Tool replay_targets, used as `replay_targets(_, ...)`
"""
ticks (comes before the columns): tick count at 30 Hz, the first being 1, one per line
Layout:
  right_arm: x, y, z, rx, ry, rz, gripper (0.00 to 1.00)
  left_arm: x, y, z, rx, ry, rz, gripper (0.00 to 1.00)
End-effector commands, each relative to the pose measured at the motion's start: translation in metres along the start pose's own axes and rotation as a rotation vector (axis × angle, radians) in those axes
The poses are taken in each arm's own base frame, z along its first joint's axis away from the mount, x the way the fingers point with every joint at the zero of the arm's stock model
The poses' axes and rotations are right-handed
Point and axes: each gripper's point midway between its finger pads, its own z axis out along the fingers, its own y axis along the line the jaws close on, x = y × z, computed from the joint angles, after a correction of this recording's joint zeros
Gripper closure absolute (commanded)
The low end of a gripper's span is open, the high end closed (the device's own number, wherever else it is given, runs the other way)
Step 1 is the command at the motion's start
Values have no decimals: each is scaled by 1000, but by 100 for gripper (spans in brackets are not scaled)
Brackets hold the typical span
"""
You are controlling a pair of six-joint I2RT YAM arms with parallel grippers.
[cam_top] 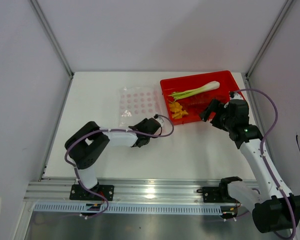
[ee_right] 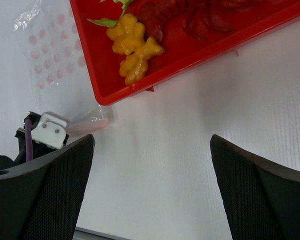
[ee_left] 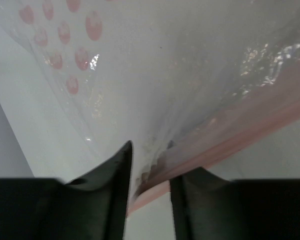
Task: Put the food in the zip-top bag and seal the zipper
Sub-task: Pick up the zipper food storage bag at the center of the board.
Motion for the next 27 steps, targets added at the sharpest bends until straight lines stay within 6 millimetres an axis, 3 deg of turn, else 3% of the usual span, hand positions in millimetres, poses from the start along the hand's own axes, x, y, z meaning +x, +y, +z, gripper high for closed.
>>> replay_targets(1, -7, -6, -9, 18, -43, -19, 1, -22, 12, 6, -46, -57, 26, 70)
replay_targets(2, -7, -6, -9, 20, -43, -20, 1, -29, 16, 2, -45, -75, 3, 86)
replay_targets(4, -7, -8, -8, 26, -47, -21, 1, -33, 20, -1, -26, -79, -41, 99)
replay_targets(8, -11, -11, -4, 45, -50, -15, 1, -42, 32, -16, 18, -81, -121, 99)
replay_targets(9, -12, -10, -3, 40, -49, -10, 1, -47, 44, -27, 25, -73, -151, 99)
replay_targets(12, -20, -5, -1, 22, -65, 26, 0, -48, 50, -47, 104, -45, -295, 100)
replay_targets(16, -34, 9, 5, -50, -90, 21, 1, -33, 62, -84, 129, 62, -439, 99)
replay_targets(18, -36, 7, 17, -29, -55, 23, 1, -26, 60, -94, 157, 81, -460, 99)
replay_targets(20, -50, 14, 24, -34, -54, 23, 1, -15, 57, -105, 192, 99, -496, 99)
replay_targets(22, -51, 11, 45, -6, -7, 31, 2, -8, 54, -110, 241, 124, -555, 99)
replay_targets(23, -68, 16, 48, -1, -33, 41, 2, 0, 50, -113, 262, 142, -565, 99)
replay_targets(25, -72, 8, 72, 53, -5, 68, 2, 3, 46, -116, 309, 155, -611, 99)
replay_targets(27, -95, 15, 82, 55, -33, 107, 2, 1, 50, -121, 340, 134, -657, 100)
